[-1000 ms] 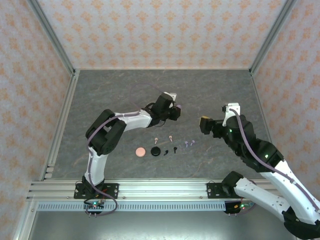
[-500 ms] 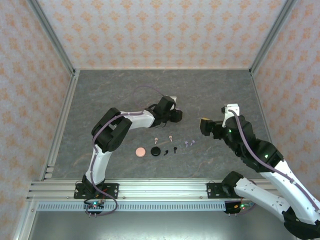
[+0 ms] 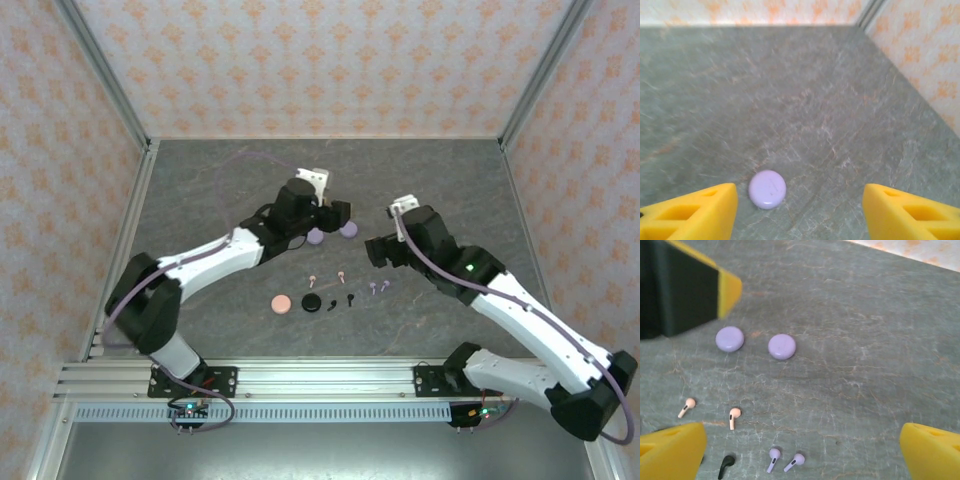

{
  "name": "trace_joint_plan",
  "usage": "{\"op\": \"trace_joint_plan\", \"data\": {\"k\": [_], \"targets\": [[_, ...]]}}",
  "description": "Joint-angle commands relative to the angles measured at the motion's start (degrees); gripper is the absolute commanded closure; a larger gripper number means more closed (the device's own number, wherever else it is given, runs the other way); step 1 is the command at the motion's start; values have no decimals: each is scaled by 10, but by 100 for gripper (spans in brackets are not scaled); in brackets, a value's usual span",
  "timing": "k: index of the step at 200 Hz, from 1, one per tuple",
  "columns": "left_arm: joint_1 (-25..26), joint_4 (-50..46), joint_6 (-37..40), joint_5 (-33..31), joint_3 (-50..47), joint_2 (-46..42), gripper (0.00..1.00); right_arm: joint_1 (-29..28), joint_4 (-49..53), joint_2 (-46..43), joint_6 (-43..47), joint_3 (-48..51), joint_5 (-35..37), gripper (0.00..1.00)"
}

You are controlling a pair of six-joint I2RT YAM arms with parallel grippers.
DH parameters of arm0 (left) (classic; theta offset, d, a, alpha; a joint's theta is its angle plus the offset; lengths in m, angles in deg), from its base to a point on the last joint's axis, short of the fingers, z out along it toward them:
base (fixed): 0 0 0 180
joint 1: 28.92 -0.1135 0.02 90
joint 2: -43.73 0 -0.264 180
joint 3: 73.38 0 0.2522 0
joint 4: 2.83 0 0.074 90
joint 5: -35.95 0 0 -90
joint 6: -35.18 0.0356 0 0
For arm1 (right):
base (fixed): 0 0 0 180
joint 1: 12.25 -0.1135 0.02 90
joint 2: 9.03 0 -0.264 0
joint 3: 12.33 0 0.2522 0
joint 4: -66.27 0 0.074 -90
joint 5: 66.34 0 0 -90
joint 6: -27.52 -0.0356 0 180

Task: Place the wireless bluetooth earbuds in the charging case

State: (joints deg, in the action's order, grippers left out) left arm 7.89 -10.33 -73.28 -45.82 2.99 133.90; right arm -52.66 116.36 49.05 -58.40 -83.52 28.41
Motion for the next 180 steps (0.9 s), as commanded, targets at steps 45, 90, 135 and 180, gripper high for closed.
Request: {"op": "trace_joint_plan", "data": {"k": [45,90,135,180], "targets": [[-69,-12,-26,-85,-166,-172,19,8,-94,169,236,-46,-205,1],[-144,-7,-69,-78,-247,-234,12,8,32,396,106,-237,-169,10],[-167,-20,-66,-67,-260,-241,11,-1,23,533,62,-324,-143,12],[-175,-9,-69,-64,-271,-244,10,-16,47,641,71,-414,-114,15]]}}
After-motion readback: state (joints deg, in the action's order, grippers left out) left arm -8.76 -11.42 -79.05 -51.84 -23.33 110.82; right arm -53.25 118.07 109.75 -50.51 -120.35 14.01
